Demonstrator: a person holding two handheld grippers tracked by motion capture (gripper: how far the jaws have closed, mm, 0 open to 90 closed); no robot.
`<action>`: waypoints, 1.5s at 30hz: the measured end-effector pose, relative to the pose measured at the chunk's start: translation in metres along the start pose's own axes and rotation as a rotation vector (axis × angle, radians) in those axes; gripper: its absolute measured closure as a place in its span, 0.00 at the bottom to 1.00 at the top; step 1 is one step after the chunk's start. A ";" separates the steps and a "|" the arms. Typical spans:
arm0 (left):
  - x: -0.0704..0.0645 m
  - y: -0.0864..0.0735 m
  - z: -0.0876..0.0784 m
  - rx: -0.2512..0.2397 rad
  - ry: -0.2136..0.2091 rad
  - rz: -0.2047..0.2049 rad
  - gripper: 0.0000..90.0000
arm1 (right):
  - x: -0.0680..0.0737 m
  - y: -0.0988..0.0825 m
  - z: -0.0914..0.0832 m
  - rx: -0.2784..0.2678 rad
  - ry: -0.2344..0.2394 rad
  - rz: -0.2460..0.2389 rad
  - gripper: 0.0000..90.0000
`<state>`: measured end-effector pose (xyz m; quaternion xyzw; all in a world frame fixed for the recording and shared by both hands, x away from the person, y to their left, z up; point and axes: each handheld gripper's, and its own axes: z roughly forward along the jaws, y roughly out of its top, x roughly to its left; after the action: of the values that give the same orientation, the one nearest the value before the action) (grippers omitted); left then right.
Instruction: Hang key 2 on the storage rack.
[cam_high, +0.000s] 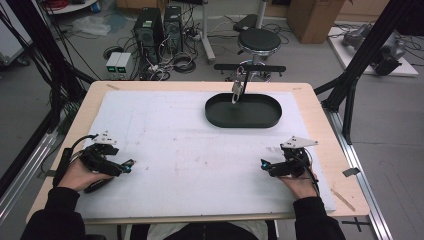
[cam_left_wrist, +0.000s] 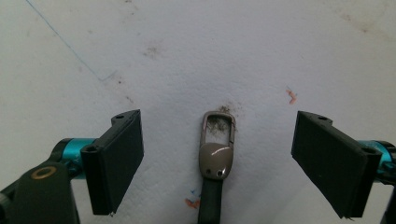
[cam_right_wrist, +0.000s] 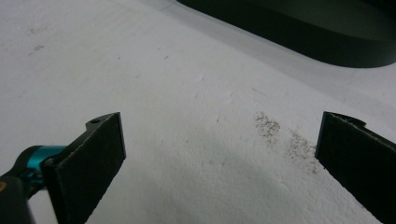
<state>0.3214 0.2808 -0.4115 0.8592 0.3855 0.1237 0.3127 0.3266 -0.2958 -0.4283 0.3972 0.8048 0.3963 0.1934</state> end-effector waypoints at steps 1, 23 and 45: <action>0.000 -0.001 0.000 0.004 -0.004 0.001 0.20 | 0.000 -0.001 0.000 0.004 0.005 -0.004 0.01; 0.012 -0.023 -0.003 0.097 -0.031 -0.032 0.89 | 0.001 -0.005 -0.005 0.005 0.005 0.008 0.01; 0.009 -0.012 -0.009 0.102 -0.009 -0.006 0.96 | 0.001 -0.005 -0.005 0.006 -0.004 0.002 0.01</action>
<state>0.3159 0.2974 -0.4120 0.8735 0.3925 0.0992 0.2705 0.3206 -0.2995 -0.4289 0.3994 0.8053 0.3932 0.1936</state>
